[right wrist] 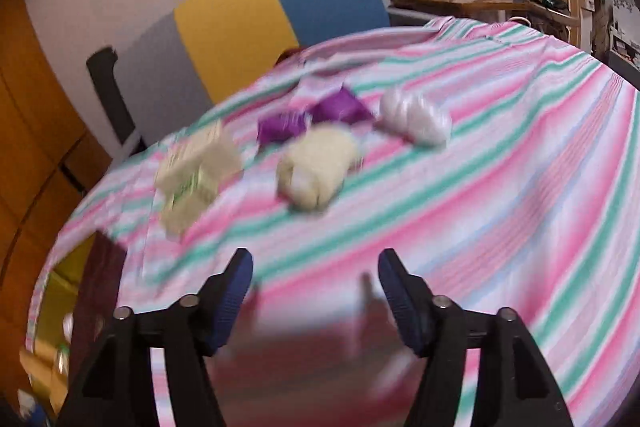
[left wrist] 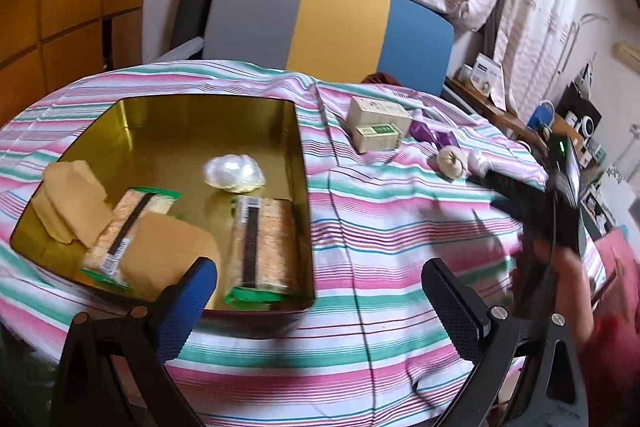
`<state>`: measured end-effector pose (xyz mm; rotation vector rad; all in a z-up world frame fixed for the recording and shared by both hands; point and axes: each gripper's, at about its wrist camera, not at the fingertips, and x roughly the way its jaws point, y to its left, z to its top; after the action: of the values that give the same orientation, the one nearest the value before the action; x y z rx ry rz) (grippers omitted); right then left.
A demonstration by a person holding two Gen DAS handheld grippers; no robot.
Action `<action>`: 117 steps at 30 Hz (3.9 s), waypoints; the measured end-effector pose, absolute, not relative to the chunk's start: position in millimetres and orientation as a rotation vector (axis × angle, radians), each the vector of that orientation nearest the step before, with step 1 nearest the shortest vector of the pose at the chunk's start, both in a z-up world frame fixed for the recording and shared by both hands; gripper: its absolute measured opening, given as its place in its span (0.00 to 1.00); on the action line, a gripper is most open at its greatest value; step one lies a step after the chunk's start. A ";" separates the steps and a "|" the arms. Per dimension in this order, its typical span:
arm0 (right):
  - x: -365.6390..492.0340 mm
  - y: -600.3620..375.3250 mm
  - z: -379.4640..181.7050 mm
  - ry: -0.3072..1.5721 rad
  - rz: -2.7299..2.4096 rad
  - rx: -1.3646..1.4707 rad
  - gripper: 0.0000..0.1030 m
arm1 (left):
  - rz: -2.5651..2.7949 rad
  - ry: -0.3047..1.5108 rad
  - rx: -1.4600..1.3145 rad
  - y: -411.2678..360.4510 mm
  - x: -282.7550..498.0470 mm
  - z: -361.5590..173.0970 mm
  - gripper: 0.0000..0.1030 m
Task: Organize objects
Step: 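Move the right gripper to the cream rolled sock and grasp it, then grasp the green essential-oil box with the left gripper while the right holds the sock, then carry the green box into the gold tin and open the left gripper while the right carries the sock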
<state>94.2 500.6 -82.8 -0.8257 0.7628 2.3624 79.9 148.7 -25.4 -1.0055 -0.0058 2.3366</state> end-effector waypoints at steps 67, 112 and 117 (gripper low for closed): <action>63.4 517.4 -108.2 0.483 2.405 -0.869 0.54 | 2.331 -0.001 -1.179 379.6 -101.5 -86.5 0.80; 64.6 449.8 -77.1 0.068 2.613 -0.707 0.54 | 2.447 -0.197 -0.841 212.9 -1.4 -20.5 0.74; 62.3 439.0 -76.8 -0.001 2.632 -0.719 0.54 | 2.529 -0.261 -0.907 172.0 -23.3 -22.6 0.74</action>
<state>62.3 439.0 -76.8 -0.7189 -0.0006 2.6316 -23.3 172.0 -22.6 -0.9068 -0.2609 2.5288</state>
